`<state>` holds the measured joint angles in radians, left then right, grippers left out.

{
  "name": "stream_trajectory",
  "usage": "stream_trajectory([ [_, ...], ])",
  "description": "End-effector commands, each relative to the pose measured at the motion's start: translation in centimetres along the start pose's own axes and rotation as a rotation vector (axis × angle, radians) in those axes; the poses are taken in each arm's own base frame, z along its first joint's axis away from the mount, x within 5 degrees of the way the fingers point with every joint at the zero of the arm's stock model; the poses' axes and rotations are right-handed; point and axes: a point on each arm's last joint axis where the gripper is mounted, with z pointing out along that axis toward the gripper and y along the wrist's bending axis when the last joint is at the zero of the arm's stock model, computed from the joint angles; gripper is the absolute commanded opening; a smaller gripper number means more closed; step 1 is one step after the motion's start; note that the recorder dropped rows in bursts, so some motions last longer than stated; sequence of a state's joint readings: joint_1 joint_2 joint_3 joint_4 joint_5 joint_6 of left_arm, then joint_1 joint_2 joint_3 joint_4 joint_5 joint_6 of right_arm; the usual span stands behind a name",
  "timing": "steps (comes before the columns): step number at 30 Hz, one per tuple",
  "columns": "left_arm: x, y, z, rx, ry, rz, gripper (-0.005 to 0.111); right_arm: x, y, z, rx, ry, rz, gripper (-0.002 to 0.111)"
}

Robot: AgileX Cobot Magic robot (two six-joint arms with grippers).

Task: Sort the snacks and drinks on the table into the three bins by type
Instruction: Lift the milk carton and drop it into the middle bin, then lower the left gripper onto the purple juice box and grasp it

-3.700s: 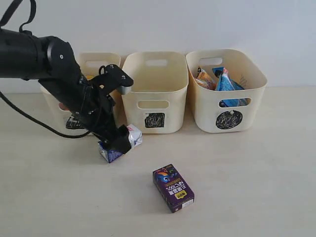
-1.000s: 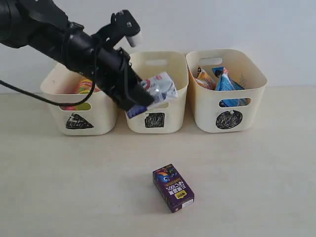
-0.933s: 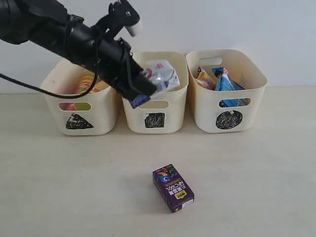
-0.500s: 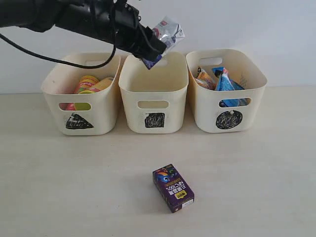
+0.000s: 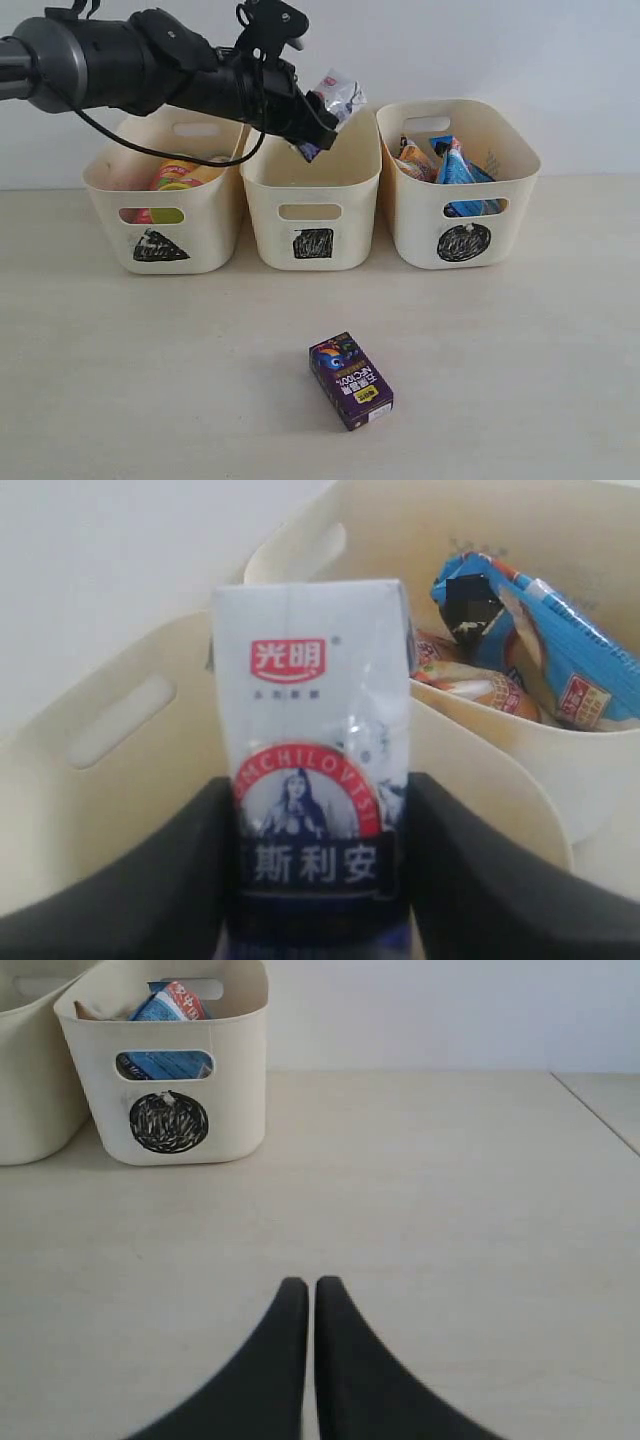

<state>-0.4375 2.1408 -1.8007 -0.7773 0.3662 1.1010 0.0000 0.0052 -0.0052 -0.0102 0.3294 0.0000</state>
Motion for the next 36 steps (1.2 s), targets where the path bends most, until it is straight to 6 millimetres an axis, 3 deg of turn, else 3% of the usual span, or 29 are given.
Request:
stream_trajectory([
  [1,-0.9,0.2,-0.4,-0.029,-0.038,-0.015,0.055,0.1,0.0,0.0,0.000,-0.007,0.000,0.000],
  [4,-0.9,0.2,-0.4,-0.029,-0.037,-0.020,0.072,0.1,0.0,0.0,0.000,-0.007,0.000,0.000],
  [6,-0.9,0.2,-0.4,-0.028,-0.037,-0.035,0.078,0.1,0.0,0.0,0.000,-0.007,0.000,0.000],
  [12,-2.4,-0.2,-2.1,0.022,-0.040,-0.007,0.075,0.1,0.0,0.0,0.000,-0.007,0.000,0.000],
  [13,-2.7,-0.2,-2.7,0.029,-0.034,0.019,0.073,0.1,0.0,0.0,0.000,-0.007,0.000,0.000],
  [15,-3.3,-0.4,-4.1,0.046,0.013,0.089,0.058,0.1,0.0,0.0,0.000,-0.007,0.000,0.000],
  [17,-3.6,-0.4,-5.9,0.050,0.097,0.138,0.033,0.1,0.0,0.0,0.000,-0.007,0.000,0.000],
  [18,-3.5,-0.6,-6.9,0.070,0.171,0.173,0.013,0.1,0.0,0.0,0.000,-0.007,0.000,0.000],
  [19,-3.4,-0.7,-7.4,0.087,0.209,0.199,0.004,0.1,0.0,0.0,0.000,-0.007,0.000,0.000],
  [23,-3.2,-1.5,-9.7,0.185,0.343,0.238,0.004,0.1,0.0,0.0,0.000,-0.007,0.000,0.000],
  [27,-2.9,-2.0,-10.7,0.249,0.395,0.274,0.004,0.1,0.0,0.0,0.000,-0.005,0.000,0.000],
  [36,-0.5,-5.4,-11.4,0.420,0.477,0.437,0.004,0.1,0.0,0.0,0.000,-0.005,0.000,0.000],
])
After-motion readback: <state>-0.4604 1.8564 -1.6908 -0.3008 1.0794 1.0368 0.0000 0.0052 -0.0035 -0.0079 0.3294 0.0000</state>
